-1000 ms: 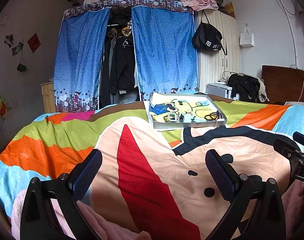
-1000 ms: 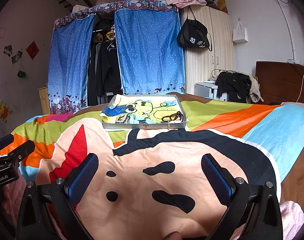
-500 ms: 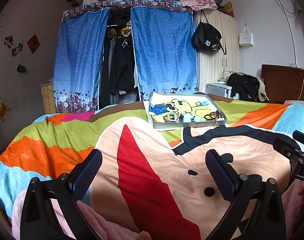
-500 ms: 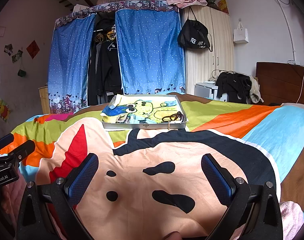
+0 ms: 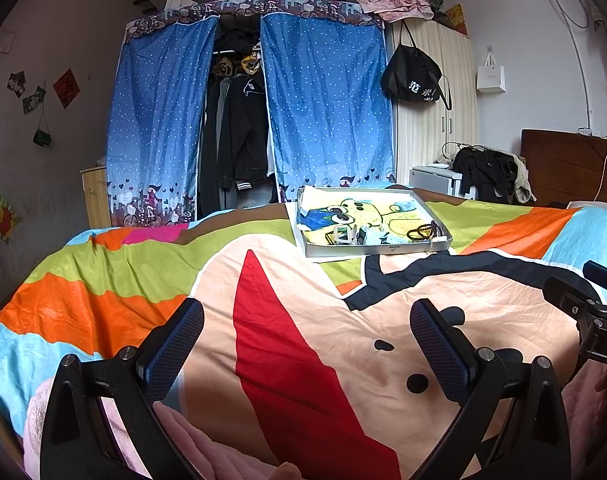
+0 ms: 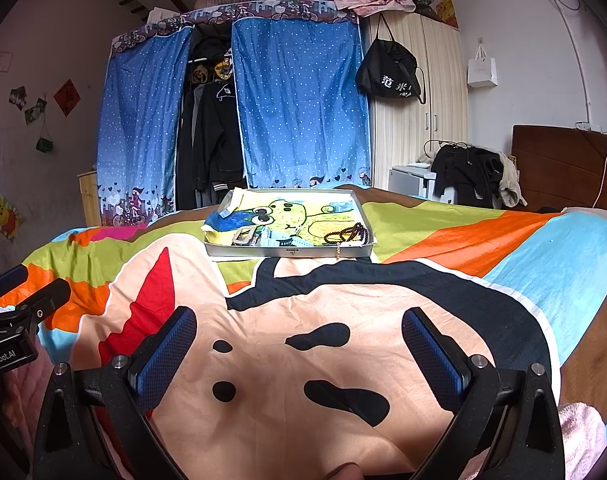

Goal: Organize jewelry

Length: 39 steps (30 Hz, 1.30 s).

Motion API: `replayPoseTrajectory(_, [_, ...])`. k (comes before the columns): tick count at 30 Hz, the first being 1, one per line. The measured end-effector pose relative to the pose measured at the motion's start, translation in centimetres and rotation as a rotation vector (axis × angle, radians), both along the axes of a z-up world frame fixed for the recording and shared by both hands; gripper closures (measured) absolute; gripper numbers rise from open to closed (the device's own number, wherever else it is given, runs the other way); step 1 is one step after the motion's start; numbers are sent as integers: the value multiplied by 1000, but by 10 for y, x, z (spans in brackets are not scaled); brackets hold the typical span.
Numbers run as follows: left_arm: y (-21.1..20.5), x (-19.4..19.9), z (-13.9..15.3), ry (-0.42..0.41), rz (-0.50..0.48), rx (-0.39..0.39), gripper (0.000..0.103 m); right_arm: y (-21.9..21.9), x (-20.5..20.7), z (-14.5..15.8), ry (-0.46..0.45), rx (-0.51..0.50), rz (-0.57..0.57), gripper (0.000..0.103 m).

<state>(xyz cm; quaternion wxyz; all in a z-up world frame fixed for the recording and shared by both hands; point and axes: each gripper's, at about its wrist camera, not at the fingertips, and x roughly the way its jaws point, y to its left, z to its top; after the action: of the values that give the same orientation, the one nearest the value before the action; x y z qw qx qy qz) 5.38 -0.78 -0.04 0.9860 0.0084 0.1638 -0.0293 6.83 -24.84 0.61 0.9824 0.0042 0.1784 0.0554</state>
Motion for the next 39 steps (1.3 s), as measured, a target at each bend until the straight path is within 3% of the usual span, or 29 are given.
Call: replayPoseTrajectory(39, [13, -1, 3, -8, 18, -14, 2, 1, 0, 1, 1, -4, 2, 0])
